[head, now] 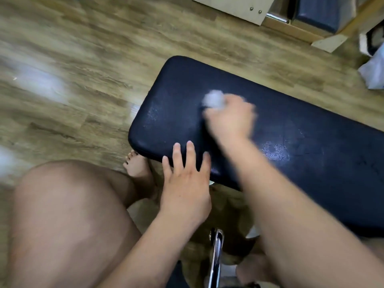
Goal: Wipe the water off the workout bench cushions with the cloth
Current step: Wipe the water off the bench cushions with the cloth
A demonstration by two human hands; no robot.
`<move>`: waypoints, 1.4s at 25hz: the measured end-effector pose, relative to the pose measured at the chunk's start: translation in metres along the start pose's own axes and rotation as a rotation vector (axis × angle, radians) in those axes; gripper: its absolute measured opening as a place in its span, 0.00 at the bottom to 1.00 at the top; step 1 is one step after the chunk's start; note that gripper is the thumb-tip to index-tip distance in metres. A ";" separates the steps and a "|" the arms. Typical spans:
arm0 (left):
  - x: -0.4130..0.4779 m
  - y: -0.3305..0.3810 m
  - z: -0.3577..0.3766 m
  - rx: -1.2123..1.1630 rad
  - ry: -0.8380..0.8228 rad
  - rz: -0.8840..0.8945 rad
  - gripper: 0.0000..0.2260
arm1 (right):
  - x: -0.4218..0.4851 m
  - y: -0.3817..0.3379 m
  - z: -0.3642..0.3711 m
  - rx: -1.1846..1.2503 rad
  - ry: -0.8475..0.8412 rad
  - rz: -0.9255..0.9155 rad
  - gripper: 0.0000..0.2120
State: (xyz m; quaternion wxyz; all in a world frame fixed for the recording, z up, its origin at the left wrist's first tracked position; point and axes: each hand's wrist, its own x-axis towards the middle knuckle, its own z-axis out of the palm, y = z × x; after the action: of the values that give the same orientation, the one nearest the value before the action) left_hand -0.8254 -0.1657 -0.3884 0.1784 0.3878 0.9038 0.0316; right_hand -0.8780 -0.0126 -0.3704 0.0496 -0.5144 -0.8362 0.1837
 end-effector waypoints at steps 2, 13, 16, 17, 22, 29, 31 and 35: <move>-0.002 -0.001 -0.005 0.218 -0.086 -0.055 0.23 | -0.047 -0.085 0.033 -0.027 -0.276 -0.314 0.12; -0.006 0.002 -0.012 -0.030 0.046 0.057 0.35 | 0.098 0.160 -0.094 -0.276 0.135 0.269 0.23; -0.005 0.002 -0.015 -0.010 0.035 0.058 0.33 | 0.078 0.055 -0.037 -0.168 0.172 0.048 0.19; -0.003 0.001 -0.016 -0.022 0.028 0.057 0.31 | 0.068 0.009 -0.013 -0.149 0.151 -0.076 0.15; 0.003 -0.009 -0.019 -0.079 0.012 0.048 0.28 | -0.041 -0.115 0.048 -0.313 -0.373 -1.000 0.11; 0.000 -0.012 -0.009 -0.119 0.089 0.041 0.34 | 0.128 -0.100 0.008 -0.390 -0.048 -0.505 0.11; 0.001 -0.008 -0.008 -0.126 0.097 0.020 0.31 | 0.095 -0.095 0.018 -0.349 -0.050 -0.633 0.16; -0.002 0.013 0.006 -0.130 0.106 0.102 0.25 | -0.038 -0.075 0.028 -0.283 -0.529 -1.279 0.18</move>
State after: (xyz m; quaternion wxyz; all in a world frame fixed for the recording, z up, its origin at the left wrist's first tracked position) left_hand -0.8132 -0.1588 -0.3908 0.1533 0.4189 0.8870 0.1198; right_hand -0.9310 -0.0832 -0.3653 -0.1244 0.1384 -0.9743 0.1267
